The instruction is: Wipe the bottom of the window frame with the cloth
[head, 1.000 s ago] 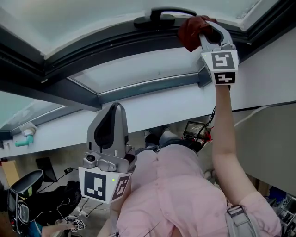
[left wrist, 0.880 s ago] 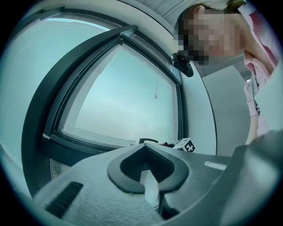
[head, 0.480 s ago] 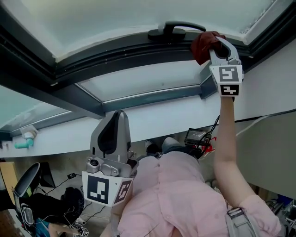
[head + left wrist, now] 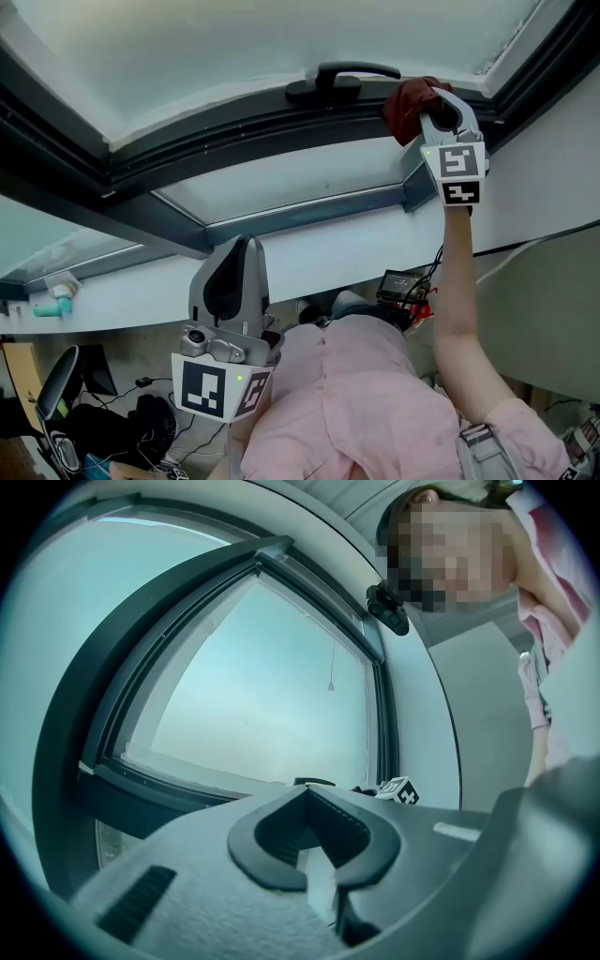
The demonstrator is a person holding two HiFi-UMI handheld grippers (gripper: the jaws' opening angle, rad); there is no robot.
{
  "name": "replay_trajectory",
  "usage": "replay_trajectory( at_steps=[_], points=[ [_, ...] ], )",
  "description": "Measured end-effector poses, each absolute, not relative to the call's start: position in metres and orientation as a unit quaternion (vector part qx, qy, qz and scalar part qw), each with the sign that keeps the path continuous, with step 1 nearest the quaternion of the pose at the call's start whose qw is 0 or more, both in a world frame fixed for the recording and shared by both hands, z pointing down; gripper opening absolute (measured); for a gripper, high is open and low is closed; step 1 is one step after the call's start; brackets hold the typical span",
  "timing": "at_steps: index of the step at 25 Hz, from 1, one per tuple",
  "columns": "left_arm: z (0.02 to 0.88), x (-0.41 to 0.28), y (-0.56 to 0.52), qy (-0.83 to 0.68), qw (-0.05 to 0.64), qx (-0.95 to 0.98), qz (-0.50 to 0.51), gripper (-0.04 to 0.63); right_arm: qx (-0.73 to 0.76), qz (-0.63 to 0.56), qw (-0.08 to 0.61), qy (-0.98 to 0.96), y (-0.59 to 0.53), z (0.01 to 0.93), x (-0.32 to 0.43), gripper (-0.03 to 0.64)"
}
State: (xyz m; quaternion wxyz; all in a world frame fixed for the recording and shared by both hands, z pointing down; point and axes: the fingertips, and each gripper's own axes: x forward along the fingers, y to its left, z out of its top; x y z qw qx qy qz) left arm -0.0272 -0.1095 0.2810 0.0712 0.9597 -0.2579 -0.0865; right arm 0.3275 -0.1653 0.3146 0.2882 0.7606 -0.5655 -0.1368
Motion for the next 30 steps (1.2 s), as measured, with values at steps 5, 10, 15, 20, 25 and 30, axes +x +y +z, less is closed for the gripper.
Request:
replay_trajectory(
  at_steps=[5, 10, 15, 20, 25, 30],
  points=[
    [0.279, -0.016, -0.107, -0.257, 0.069, 0.960, -0.087, -0.002, 0.761, -0.138, 0.284, -0.567, -0.161, 0.315, 0.336, 0.064],
    [0.279, -0.009, -0.107, -0.258, 0.070, 0.960, -0.085, -0.002, 0.763, -0.136, 0.283, -0.566, -0.158, 0.315, 0.344, 0.064],
    [0.279, -0.005, -0.106, -0.260, 0.072, 0.959, -0.082, -0.002, 0.765, -0.133, 0.282, -0.563, -0.155, 0.316, 0.354, 0.064],
    [0.279, -0.006, -0.104, -0.263, 0.068, 0.959, -0.081, -0.002, 0.769, -0.131, 0.279, -0.560, -0.152, 0.316, 0.361, 0.064],
    [0.278, -0.006, -0.101, -0.264, 0.064, 0.959, -0.080, -0.002, 0.774, -0.127, 0.277, -0.555, -0.147, 0.316, 0.370, 0.064],
    [0.276, -0.005, -0.098, -0.267, 0.060, 0.959, -0.080, -0.002, 0.778, -0.123, 0.275, -0.550, -0.142, 0.316, 0.380, 0.064]
  ],
)
